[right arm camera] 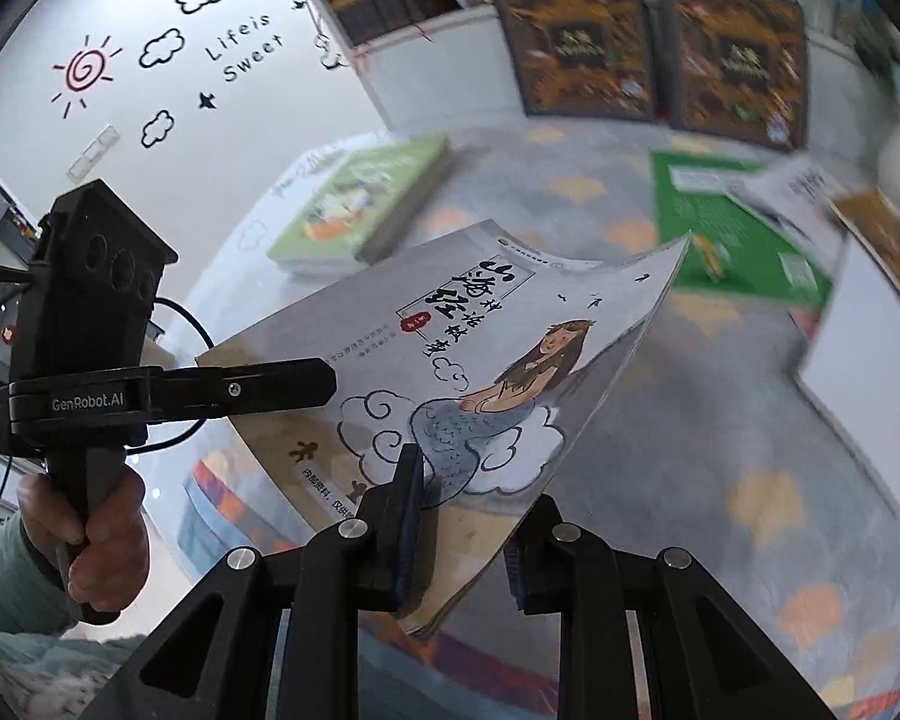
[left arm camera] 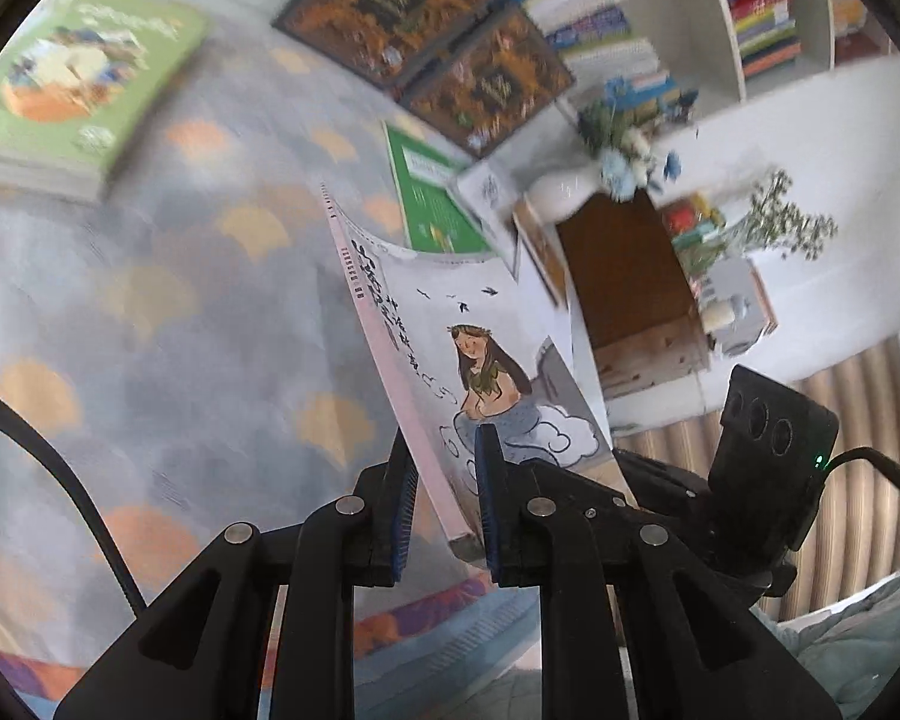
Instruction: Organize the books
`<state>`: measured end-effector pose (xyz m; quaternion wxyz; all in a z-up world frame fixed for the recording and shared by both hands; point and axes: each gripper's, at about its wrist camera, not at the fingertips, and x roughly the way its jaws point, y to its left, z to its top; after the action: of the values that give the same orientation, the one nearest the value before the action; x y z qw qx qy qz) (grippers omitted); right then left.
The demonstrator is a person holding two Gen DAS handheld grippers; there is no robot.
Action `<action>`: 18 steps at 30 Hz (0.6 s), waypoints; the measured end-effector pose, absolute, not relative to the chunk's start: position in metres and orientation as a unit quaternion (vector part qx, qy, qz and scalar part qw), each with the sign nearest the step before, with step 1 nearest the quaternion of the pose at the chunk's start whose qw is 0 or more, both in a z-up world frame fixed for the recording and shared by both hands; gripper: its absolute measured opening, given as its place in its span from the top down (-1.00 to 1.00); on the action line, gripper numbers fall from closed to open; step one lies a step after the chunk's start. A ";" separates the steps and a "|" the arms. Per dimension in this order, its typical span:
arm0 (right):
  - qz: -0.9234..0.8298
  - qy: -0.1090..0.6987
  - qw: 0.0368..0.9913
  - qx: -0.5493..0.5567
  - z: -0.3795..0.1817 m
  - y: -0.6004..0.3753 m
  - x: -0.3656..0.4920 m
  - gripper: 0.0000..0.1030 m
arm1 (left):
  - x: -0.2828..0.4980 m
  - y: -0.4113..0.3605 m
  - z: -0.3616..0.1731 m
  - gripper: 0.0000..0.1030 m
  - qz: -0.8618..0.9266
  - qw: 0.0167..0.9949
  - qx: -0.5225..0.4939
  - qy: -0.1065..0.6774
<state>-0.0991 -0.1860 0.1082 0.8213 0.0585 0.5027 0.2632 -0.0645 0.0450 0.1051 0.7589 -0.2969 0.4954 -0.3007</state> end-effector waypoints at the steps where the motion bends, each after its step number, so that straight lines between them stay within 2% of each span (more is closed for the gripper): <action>1: 0.264 0.500 0.823 0.060 0.111 -0.176 -0.094 0.56 | -0.059 0.057 0.108 0.71 -0.298 0.763 -0.301 0.488; 10: 0.296 0.474 0.828 0.036 0.120 -0.060 -0.012 0.52 | -0.002 0.172 0.114 0.71 -0.258 0.805 -0.303 0.440; 18: 0.303 0.492 0.816 0.019 0.103 0.024 0.065 0.51 | 0.049 0.245 0.092 0.69 -0.228 0.812 -0.323 0.429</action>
<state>0.0651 0.0239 0.1033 0.8157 0.0194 0.4922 0.3034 0.0494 0.2448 0.0918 0.8119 -0.3233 0.4295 -0.2279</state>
